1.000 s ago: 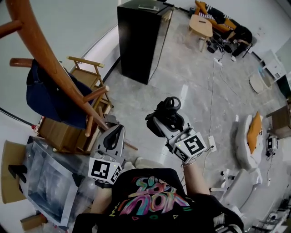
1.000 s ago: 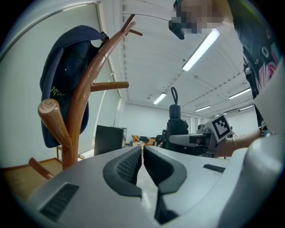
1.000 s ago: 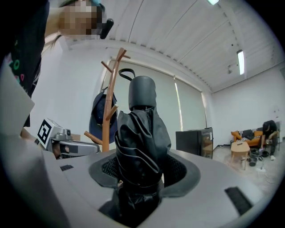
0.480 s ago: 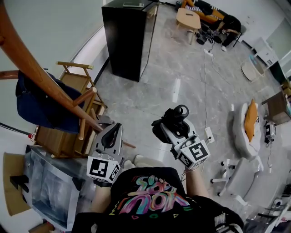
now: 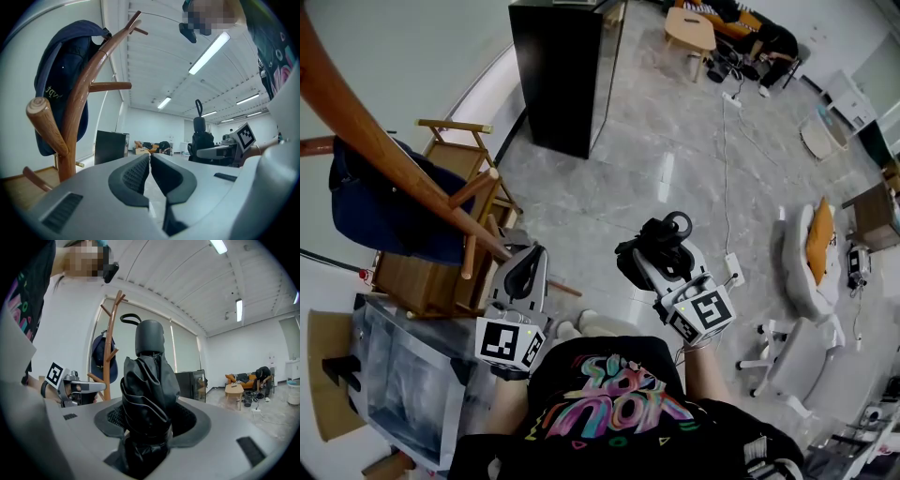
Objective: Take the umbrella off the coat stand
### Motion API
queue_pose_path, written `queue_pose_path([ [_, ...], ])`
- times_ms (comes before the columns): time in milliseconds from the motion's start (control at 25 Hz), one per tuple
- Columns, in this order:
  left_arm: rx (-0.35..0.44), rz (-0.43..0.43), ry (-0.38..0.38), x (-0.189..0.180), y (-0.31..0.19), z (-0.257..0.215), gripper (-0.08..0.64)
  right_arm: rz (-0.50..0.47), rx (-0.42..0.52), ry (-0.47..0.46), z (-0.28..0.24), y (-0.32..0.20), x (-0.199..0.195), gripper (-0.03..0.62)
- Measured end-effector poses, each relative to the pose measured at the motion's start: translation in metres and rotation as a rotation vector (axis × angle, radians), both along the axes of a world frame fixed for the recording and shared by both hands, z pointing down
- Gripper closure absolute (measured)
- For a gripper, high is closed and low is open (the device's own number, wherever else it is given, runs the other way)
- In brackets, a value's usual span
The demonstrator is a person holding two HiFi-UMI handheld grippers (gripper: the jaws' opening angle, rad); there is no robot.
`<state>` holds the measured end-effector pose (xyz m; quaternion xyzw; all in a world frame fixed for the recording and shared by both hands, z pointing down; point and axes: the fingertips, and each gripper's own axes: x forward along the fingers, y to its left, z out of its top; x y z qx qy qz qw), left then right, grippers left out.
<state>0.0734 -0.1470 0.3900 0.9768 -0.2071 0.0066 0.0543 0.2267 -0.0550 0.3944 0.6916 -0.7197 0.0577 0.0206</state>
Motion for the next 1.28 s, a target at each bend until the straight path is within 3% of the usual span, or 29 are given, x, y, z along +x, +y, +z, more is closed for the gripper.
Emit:
queue_pose_path([
  [1280,0.001,-0.054,-0.001,-0.0103,0.0056,0.0012,0.528,-0.026,-0.001,-0.017,0.0011,0.0033,0.003,0.347],
])
